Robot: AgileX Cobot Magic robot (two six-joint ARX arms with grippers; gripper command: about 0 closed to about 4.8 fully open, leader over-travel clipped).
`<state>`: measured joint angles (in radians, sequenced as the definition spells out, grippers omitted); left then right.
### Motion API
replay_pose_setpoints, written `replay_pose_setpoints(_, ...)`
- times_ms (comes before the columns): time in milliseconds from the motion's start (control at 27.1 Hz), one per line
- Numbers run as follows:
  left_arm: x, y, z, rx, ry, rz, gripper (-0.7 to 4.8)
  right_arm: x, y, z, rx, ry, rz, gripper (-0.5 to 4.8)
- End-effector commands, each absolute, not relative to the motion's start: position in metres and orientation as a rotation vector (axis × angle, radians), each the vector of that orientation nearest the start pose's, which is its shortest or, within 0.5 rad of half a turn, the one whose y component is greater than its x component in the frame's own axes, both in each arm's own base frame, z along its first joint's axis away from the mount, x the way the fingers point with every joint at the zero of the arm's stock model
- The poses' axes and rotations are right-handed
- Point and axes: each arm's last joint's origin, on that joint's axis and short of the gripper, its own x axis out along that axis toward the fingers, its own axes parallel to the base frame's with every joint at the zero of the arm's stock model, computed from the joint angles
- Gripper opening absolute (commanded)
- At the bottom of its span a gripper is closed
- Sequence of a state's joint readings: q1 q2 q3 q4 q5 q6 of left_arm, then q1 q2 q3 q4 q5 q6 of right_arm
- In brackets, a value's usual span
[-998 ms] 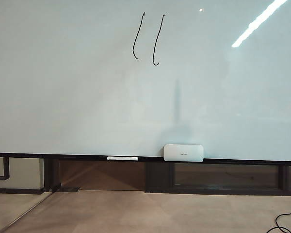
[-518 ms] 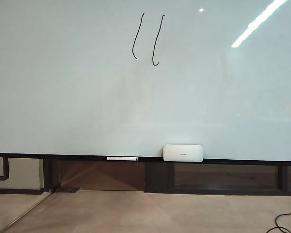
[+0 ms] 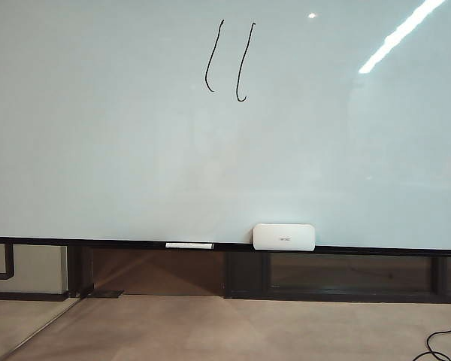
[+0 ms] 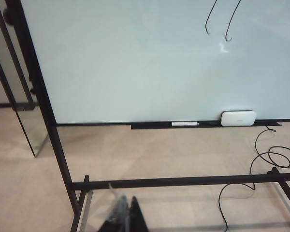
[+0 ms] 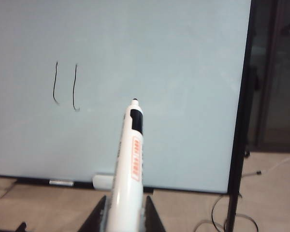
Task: Reach to the right to find the marker pen, pick it up, and write the number 11 on the whiteboard.
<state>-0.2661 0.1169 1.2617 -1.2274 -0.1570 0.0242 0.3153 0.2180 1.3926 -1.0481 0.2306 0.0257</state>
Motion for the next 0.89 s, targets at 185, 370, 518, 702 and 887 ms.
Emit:
replay_pose_setpoints(185, -0.123, 0.022, 0.351, 0.035, 0.131, -0.075, -0.06, -0.119, -0.029, 0.396, 0.061, -0.102, 0.076, -0.03)
replay_pose_setpoints(370, -0.132, 0.006, 0.344, -0.01, 0.13, -0.122, -0.05, -0.126, -0.012, 0.384, 0.052, -0.07, 0.083, -0.03)
replay_pose_setpoints(518, -0.129, 0.0, 0.346, -0.039, 0.109, -0.101, -0.06, -0.128, 0.001, 0.377, 0.041, -0.057, 0.098, -0.03)
replay_pose_setpoints(702, -0.12, -0.005, 0.349, -0.047, 0.064, -0.102, -0.06, -0.128, 0.004, 0.361, 0.079, -0.031, 0.078, -0.03)
replay_pose_setpoints(887, -0.104, -0.011, 0.347, -0.099, 0.065, -0.102, -0.06, -0.121, 0.004, 0.355, 0.064, 0.008, 0.057, -0.02)
